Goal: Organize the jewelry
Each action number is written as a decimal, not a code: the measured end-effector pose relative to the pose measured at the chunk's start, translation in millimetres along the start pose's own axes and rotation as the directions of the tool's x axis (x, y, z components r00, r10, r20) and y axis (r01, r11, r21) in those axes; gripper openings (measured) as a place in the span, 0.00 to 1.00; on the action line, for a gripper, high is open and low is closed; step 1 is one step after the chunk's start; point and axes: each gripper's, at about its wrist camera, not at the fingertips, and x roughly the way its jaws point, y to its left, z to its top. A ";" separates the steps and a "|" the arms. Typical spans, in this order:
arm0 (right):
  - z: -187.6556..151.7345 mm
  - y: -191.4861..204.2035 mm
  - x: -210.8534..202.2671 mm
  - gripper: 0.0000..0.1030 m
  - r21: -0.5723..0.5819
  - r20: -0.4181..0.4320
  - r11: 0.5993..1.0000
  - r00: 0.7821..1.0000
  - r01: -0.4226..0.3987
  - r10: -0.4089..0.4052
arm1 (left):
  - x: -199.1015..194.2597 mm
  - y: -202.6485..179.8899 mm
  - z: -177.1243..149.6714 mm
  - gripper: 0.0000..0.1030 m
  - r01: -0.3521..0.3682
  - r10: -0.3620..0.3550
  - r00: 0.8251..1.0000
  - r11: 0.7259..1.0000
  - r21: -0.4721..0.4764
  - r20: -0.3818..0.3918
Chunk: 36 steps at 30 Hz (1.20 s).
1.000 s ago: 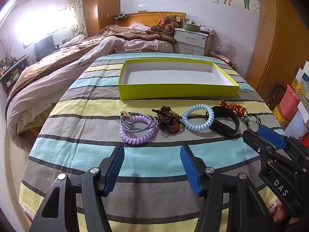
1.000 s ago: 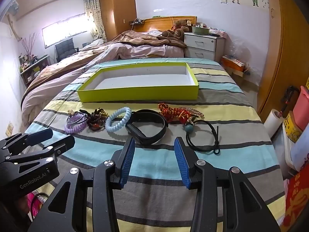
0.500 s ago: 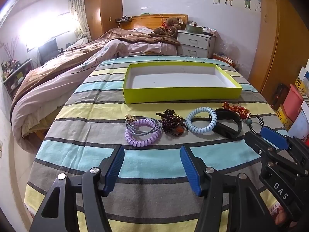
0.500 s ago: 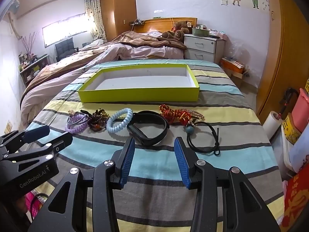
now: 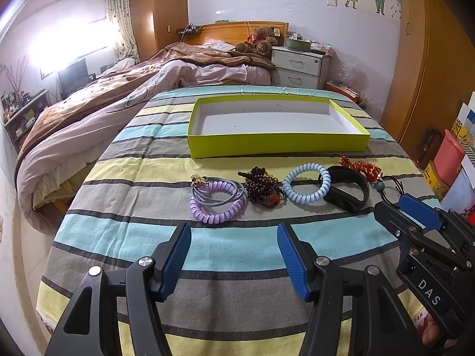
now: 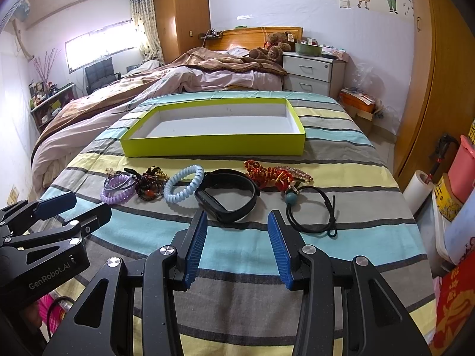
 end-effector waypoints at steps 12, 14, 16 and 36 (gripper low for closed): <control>-0.3 -1.3 1.6 0.42 0.001 0.000 1.000 1.000 -0.001 0.001 | -0.9 1.5 1.2 0.58 0.001 -0.001 1.000 1.000 -0.005 -0.005; -0.1 -1.6 0.7 0.42 0.002 0.001 1.000 1.000 -0.001 0.001 | -1.2 2.2 1.4 0.58 0.000 0.000 1.000 1.000 -0.005 -0.007; -0.1 -1.8 -0.2 0.42 0.002 0.000 1.000 1.000 -0.001 0.001 | -1.8 3.7 1.6 0.58 0.000 0.000 1.000 1.000 -0.006 -0.009; 0.1 0.8 -2.4 0.42 0.000 -0.001 1.000 1.000 0.001 -0.001 | -3.6 2.6 -0.5 0.58 0.000 0.000 1.000 1.000 -0.006 -0.012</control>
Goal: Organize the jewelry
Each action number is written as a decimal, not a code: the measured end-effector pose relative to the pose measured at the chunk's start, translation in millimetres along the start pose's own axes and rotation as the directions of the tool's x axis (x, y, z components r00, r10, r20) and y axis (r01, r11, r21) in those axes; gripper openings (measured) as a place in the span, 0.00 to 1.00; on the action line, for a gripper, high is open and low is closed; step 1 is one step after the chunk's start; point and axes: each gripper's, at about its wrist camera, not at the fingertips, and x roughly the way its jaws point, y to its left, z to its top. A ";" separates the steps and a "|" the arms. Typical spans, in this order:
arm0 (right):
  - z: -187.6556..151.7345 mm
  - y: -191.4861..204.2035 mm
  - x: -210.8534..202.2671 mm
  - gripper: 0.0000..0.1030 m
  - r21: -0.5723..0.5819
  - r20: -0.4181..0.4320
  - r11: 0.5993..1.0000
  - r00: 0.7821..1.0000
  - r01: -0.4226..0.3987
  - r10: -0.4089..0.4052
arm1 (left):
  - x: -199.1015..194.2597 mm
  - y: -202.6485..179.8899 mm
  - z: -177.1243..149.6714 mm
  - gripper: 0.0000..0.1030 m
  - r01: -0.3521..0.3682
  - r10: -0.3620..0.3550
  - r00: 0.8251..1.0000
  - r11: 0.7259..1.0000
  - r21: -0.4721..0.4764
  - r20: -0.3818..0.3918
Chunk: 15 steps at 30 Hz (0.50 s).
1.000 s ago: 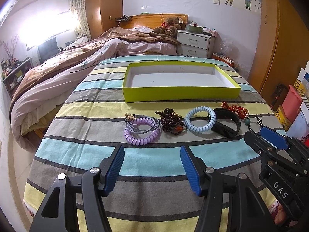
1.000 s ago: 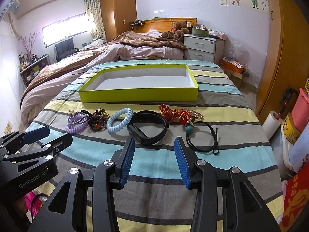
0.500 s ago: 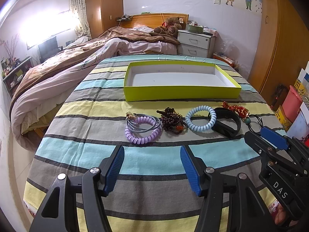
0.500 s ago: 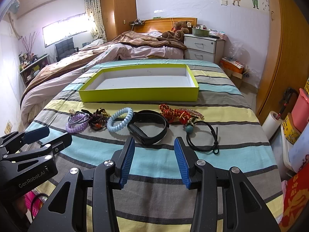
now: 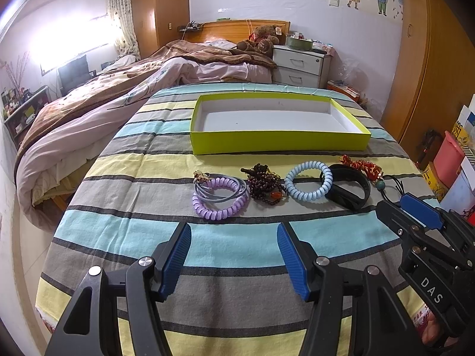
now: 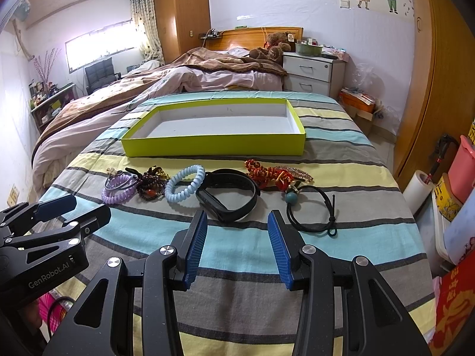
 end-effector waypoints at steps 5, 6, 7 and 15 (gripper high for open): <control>-0.1 0.0 0.1 0.42 -0.001 0.000 1.000 1.000 0.000 0.000 | 0.1 0.0 0.2 0.58 0.000 0.000 1.000 1.000 -0.001 0.003; 0.1 -0.1 0.2 0.42 0.000 0.000 1.000 1.000 0.000 0.000 | 0.1 -0.1 0.0 0.58 0.000 0.000 1.000 1.000 -0.001 0.002; 0.0 -0.1 0.3 0.42 0.000 0.000 1.000 1.000 -0.001 0.001 | -0.2 -0.4 0.1 0.58 -0.002 0.002 1.000 1.000 0.000 0.003; 1.5 -2.0 2.0 0.42 0.014 -0.002 1.000 1.000 -0.018 0.018 | 1.9 1.0 0.8 0.58 0.018 -0.018 1.000 1.000 -0.006 -0.006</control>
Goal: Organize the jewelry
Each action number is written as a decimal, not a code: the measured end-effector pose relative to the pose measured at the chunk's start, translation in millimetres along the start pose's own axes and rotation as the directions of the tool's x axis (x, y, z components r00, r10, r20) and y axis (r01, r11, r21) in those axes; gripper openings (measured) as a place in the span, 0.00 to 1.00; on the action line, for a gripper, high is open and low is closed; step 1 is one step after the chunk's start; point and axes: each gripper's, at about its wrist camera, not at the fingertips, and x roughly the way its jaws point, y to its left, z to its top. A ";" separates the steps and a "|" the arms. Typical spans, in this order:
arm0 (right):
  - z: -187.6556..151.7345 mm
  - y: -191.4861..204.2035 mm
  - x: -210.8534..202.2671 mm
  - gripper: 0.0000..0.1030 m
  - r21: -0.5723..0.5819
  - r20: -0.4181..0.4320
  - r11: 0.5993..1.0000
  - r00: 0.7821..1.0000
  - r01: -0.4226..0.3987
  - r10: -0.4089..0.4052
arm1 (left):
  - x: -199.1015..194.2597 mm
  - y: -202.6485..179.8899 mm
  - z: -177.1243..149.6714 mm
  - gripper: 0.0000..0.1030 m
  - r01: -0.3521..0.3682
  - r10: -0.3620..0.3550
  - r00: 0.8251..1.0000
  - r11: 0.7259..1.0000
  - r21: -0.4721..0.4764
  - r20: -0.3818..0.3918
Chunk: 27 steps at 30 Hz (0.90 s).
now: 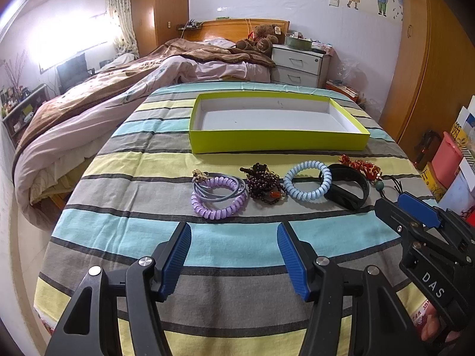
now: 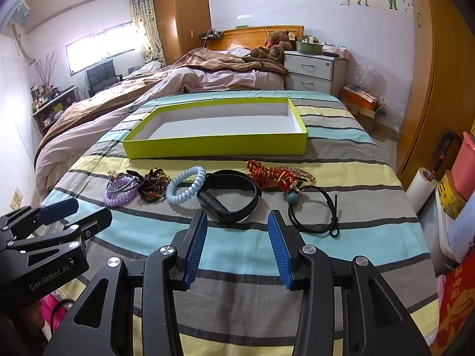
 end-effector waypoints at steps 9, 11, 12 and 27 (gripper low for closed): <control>9.6 -18.5 9.6 0.42 0.042 -0.015 0.999 1.000 -0.017 0.018 | 9.3 22.0 7.2 0.58 0.100 -0.101 0.995 0.993 -0.062 -0.015; 14.5 -22.8 14.7 0.42 0.048 -0.024 0.999 0.999 -0.025 0.026 | 12.7 29.6 9.6 0.58 0.120 -0.123 0.992 0.989 -0.087 -0.025; 17.0 -25.6 17.7 0.42 0.053 -0.031 0.998 0.999 -0.035 0.036 | 14.8 32.5 10.6 0.58 0.122 -0.126 0.992 0.988 -0.094 -0.033; 34.6 -24.2 61.2 0.28 -0.003 -0.136 0.996 0.987 -0.086 0.085 | 45.7 66.5 24.7 0.58 0.145 -0.163 0.982 0.974 -0.175 -0.093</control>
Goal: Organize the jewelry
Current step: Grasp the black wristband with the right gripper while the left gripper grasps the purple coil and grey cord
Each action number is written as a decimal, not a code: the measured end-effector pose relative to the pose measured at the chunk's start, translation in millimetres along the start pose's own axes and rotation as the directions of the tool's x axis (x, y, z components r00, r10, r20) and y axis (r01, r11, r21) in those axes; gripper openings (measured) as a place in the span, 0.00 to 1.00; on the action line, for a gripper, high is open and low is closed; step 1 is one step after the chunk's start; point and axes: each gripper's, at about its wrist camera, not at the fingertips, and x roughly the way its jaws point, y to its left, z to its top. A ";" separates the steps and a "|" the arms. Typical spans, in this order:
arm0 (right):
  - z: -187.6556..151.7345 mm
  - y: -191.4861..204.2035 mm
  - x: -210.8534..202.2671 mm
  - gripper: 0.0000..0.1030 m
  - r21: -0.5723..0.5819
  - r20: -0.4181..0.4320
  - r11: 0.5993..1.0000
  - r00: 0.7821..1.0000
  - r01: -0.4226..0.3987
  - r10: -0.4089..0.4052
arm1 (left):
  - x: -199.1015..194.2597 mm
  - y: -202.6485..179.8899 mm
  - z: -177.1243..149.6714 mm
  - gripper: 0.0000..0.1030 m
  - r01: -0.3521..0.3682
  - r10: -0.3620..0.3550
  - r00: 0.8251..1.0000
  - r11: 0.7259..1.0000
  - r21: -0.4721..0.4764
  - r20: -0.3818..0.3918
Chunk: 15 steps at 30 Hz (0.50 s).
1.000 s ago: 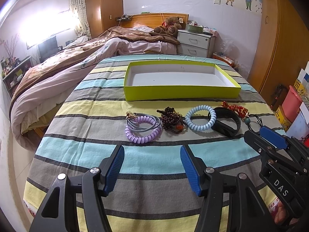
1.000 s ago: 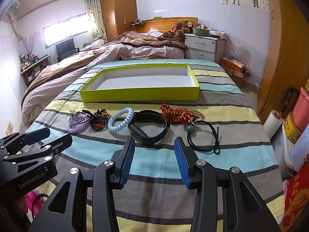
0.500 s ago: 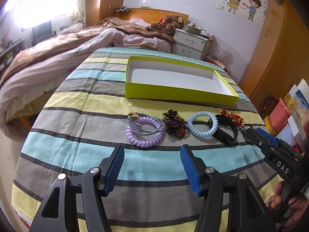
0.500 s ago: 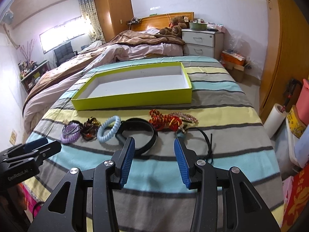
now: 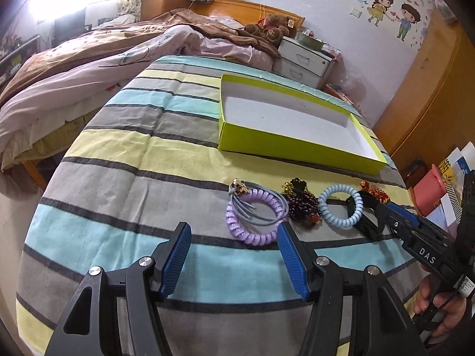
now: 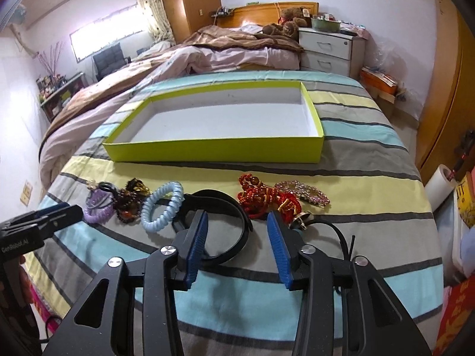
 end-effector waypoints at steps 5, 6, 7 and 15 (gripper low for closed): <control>1.5 -6.2 3.2 0.12 0.005 -0.011 1.000 1.000 0.001 -0.001 | 5.1 1.5 8.7 0.58 0.028 -0.028 1.000 1.000 0.002 -0.003; 1.9 -7.4 3.6 0.11 0.008 -0.014 1.000 1.000 0.001 -0.001 | 7.1 2.0 11.1 0.58 0.041 -0.041 0.999 0.999 -0.007 -0.009; 1.9 -8.6 4.1 0.11 0.011 -0.015 1.000 1.000 0.000 0.000 | 8.0 1.4 13.0 0.58 0.045 -0.045 0.999 0.999 -0.011 -0.007; 1.2 -12.3 0.3 0.09 0.029 -0.001 1.000 1.000 -0.009 0.009 | 22.8 -4.1 23.3 0.49 0.024 -0.024 1.000 1.000 0.003 -0.015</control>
